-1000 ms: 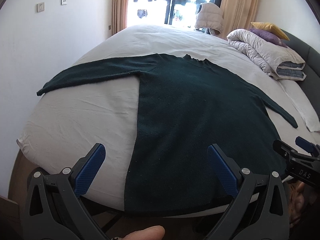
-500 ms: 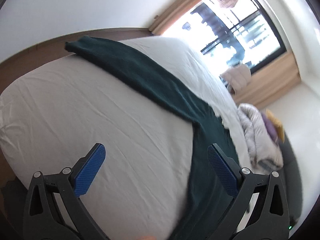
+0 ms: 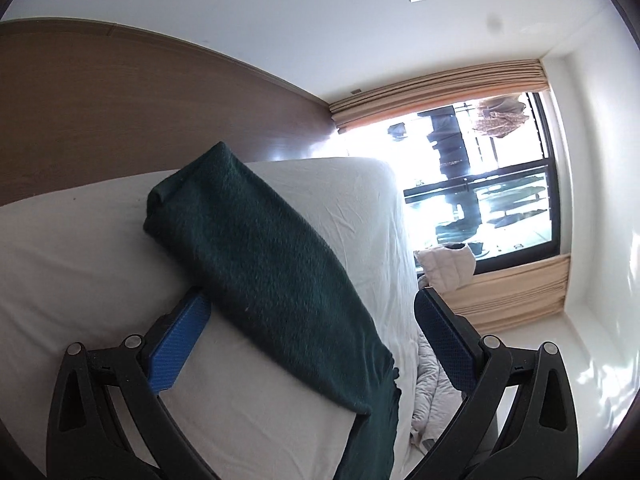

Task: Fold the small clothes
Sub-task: 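Grasp the sweater's side edge and sleeve with the left gripper and lift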

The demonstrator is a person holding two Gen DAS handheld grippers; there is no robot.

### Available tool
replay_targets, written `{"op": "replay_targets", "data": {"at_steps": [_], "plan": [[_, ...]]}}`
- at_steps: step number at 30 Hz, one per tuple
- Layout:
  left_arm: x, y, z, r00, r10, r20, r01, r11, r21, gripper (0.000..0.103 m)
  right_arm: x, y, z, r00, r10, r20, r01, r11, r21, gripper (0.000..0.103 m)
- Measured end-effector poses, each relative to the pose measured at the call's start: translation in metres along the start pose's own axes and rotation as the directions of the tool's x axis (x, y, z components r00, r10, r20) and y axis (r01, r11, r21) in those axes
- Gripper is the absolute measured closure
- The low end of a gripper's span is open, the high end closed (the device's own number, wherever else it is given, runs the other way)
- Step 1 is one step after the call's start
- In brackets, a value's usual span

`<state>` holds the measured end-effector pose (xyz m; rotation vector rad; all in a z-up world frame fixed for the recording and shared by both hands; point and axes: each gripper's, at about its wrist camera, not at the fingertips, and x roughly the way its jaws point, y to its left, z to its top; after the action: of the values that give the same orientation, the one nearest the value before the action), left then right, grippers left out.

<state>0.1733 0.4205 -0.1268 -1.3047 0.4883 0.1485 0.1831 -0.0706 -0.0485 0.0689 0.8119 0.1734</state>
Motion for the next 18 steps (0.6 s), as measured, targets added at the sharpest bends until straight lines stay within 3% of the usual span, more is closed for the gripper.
{"op": "replay_targets", "data": {"at_steps": [4, 5, 6, 7, 8, 9, 11, 13, 15, 18], "plan": [[0.019, 0.0, 0.014, 1.0, 0.001, 0.011, -0.001, 1.0, -0.003, 0.003, 0.003, -0.002, -0.003, 1.0, -0.002, 0.0, 0.002, 1.0, 0.005, 0.011], [0.023, -0.001, 0.016, 1.0, 0.005, 0.009, -0.005, 1.0, 0.001, 0.012, 0.004, -0.004, -0.004, 1.0, 0.001, -0.003, -0.001, 1.0, 0.014, 0.011], [0.025, 0.001, 0.019, 1.0, 0.01, 0.006, -0.01, 1.0, -0.001, 0.03, 0.004, -0.007, -0.005, 1.0, 0.007, -0.004, -0.007, 1.0, 0.025, 0.011], [0.029, 0.007, 0.027, 1.0, 0.012, 0.0, -0.012, 1.0, -0.017, 0.041, 0.004, -0.011, -0.006, 1.0, 0.013, -0.005, -0.012, 0.999, 0.038, 0.011], [0.033, 0.012, 0.03, 1.0, 0.018, -0.006, -0.019, 0.999, -0.037, 0.064, 0.005, -0.014, -0.007, 1.0, 0.015, -0.005, -0.015, 0.999, 0.052, 0.011], [0.037, 0.016, 0.034, 1.0, 0.025, -0.014, -0.025, 0.998, -0.054, 0.078, 0.005, -0.017, -0.008, 1.0, 0.015, -0.003, -0.014, 0.998, 0.061, 0.011], [0.039, 0.012, 0.034, 0.999, 0.039, -0.007, -0.039, 0.998, -0.041, 0.084, 0.004, -0.025, -0.009, 1.0, 0.011, 0.005, -0.011, 0.997, 0.077, 0.011], [0.041, -0.007, 0.031, 0.999, 0.052, 0.012, -0.052, 0.998, 0.033, 0.088, 0.005, -0.033, -0.012, 1.0, 0.009, 0.008, -0.01, 0.995, 0.102, 0.011], [0.048, -0.043, 0.02, 0.998, 0.053, 0.016, -0.055, 0.99, 0.133, 0.091, 0.006, -0.046, -0.014, 1.0, 0.01, 0.009, -0.011, 0.99, 0.138, 0.011], [0.067, -0.114, -0.003, 1.0, 0.026, 0.001, -0.025, 0.952, 0.306, 0.091, 0.005, -0.067, -0.019, 1.0, 0.011, 0.016, -0.014, 0.981, 0.191, 0.012]]}}
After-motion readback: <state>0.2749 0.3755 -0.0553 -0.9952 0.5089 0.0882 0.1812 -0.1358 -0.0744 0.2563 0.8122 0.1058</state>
